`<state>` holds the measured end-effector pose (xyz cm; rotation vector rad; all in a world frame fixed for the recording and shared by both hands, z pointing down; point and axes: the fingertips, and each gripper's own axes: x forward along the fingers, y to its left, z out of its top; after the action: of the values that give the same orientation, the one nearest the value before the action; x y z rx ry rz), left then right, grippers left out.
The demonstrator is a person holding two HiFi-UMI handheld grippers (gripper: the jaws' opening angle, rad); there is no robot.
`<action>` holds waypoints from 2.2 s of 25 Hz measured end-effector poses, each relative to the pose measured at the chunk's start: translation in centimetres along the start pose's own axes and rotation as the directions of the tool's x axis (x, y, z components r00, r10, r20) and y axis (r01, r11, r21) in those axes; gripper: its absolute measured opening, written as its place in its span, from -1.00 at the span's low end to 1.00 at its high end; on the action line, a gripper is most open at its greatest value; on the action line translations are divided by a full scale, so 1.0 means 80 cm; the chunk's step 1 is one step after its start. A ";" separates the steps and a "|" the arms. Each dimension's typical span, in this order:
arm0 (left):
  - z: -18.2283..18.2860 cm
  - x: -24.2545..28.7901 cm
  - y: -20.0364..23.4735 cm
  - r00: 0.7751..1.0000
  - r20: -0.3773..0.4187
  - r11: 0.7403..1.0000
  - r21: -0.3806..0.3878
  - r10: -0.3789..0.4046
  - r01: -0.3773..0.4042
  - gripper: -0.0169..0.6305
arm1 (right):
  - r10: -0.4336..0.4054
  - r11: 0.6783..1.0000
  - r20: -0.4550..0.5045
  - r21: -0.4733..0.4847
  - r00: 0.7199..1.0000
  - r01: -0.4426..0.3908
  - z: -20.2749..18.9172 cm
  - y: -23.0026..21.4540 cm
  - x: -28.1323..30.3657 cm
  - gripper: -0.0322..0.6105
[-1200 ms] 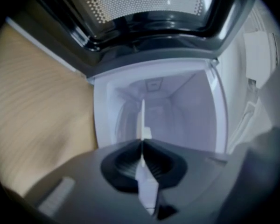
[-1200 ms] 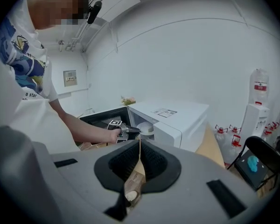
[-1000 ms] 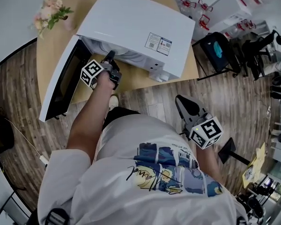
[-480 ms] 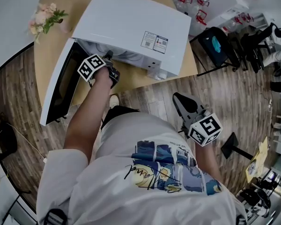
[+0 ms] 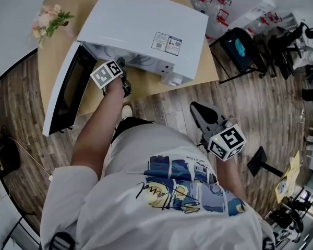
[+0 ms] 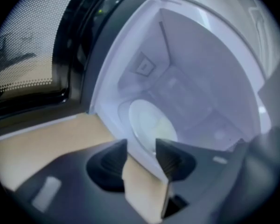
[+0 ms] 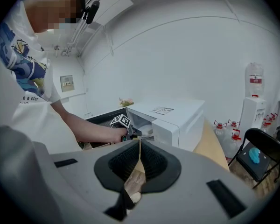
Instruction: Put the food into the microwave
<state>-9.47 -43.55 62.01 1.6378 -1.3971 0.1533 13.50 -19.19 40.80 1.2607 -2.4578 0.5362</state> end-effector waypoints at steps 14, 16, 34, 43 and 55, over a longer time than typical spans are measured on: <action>-0.040 -0.082 -0.017 0.995 0.048 0.992 0.095 -0.082 0.077 -0.52 | 0.101 0.995 0.037 -0.028 0.994 -0.100 -0.019 0.008 -0.022 -0.87; -0.047 -0.101 -0.026 0.992 0.061 0.989 0.112 -0.109 0.101 -0.67 | 0.125 0.992 0.040 -0.032 0.991 -0.124 -0.023 0.011 -0.023 -0.87; -0.170 -0.284 -0.154 0.913 -0.090 0.831 0.386 -0.399 0.401 -0.92 | 0.243 0.967 0.044 -0.092 0.969 -0.239 -0.054 0.036 -0.055 -0.88; -0.189 -0.306 -0.170 0.902 -0.129 0.775 0.471 -0.412 0.421 -0.92 | 0.250 0.964 0.051 -0.102 0.967 -0.244 -0.057 0.043 -0.061 -0.88; -0.185 -0.306 -0.162 0.902 -0.124 0.772 0.478 -0.414 0.420 -0.92 | 0.256 0.959 0.055 -0.138 0.965 -0.247 -0.047 0.053 -0.054 -0.88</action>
<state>-0.45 -17.15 47.57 2.3362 -0.9872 0.2774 12.85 -12.16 41.44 0.9380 -2.6850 0.3896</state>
